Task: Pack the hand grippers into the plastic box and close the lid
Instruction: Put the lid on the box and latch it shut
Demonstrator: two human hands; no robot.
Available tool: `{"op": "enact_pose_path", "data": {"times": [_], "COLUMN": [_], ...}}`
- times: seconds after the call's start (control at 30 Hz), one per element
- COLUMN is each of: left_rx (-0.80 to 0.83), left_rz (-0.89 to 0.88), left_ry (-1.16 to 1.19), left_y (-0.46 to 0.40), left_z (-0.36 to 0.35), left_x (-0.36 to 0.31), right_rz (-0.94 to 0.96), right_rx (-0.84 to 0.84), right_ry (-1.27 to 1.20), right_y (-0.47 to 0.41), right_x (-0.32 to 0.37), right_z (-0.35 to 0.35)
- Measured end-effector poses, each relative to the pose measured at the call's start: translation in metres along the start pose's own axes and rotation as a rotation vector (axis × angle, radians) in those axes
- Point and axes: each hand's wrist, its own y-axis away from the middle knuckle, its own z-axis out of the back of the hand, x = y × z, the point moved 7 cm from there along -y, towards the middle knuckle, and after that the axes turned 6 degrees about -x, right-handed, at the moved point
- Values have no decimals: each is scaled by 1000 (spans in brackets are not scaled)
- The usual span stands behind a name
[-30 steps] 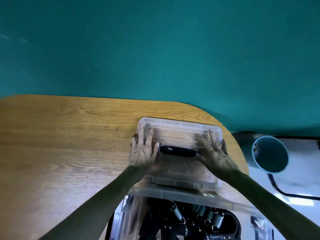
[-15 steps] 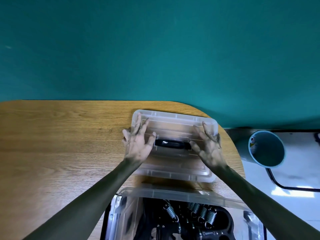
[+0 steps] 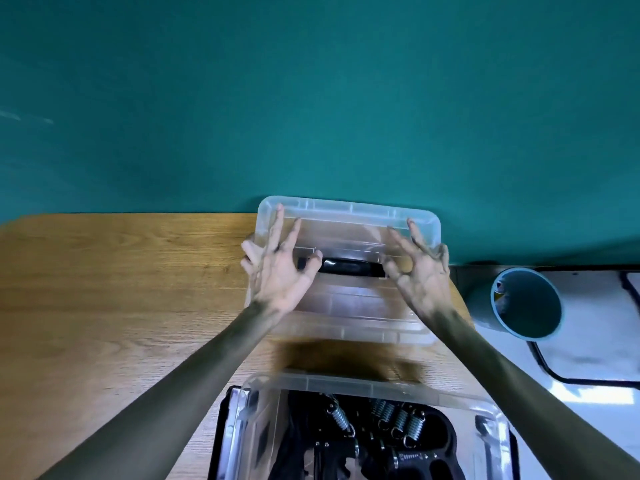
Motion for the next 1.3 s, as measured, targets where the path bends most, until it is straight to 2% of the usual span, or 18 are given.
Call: {"op": "enact_pose_path", "data": {"times": [0.1,0.3,0.57,0.77,0.97,1.3], "left_rx": [-46,-89,-90,-30,38,83], "left_rz": [6,46,57,39,57,40], "left_ry": [8,-14,-47,-77,-117,-186], "left_y": [-6,-1,52,124,193,246], "left_z": [23,62,104,100,87,66], "left_x": [-11,-28,-44,-38,-16,-8], "right_rz": [-69,-70,-69,-132,-166,-175], "right_rx": [9,-111,-149,-188,-127,-139], "right_ry": [2,-23,64,75,97,167], "right_y": [-9,-2,55,138,209,256], "right_x": [9,43,70,49,36,14], "right_z": [17,70,114,108,80,63]}}
